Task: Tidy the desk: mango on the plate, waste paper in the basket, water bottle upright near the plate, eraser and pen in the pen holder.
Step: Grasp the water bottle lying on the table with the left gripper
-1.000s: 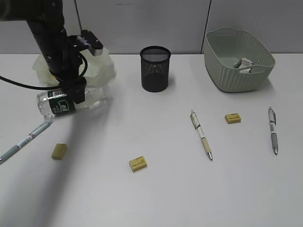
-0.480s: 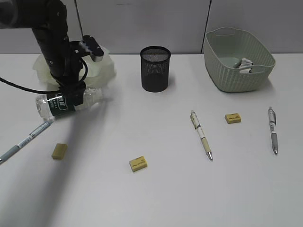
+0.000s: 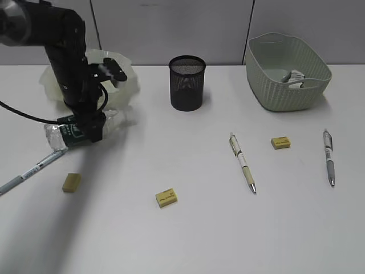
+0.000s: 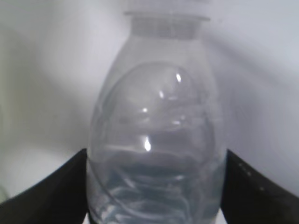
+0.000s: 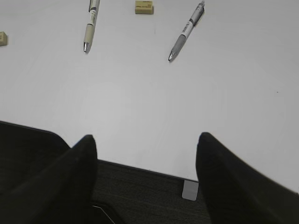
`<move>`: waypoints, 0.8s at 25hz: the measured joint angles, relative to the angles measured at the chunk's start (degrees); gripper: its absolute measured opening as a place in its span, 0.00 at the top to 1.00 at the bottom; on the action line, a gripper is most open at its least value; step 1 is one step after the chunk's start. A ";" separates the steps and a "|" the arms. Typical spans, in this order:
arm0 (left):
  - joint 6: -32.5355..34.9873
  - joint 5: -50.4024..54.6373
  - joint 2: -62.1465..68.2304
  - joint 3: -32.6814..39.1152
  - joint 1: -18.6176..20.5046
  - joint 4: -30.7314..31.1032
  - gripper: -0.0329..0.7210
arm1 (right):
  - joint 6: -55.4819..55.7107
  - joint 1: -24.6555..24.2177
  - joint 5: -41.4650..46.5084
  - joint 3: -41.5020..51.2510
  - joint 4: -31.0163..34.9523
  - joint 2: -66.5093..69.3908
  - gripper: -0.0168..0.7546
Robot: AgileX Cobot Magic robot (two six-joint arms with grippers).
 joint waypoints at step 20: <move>-0.81 0.23 -3.46 0.39 0.00 -1.58 0.31 | 0.00 0.00 -0.17 0.00 -0.06 0.00 0.30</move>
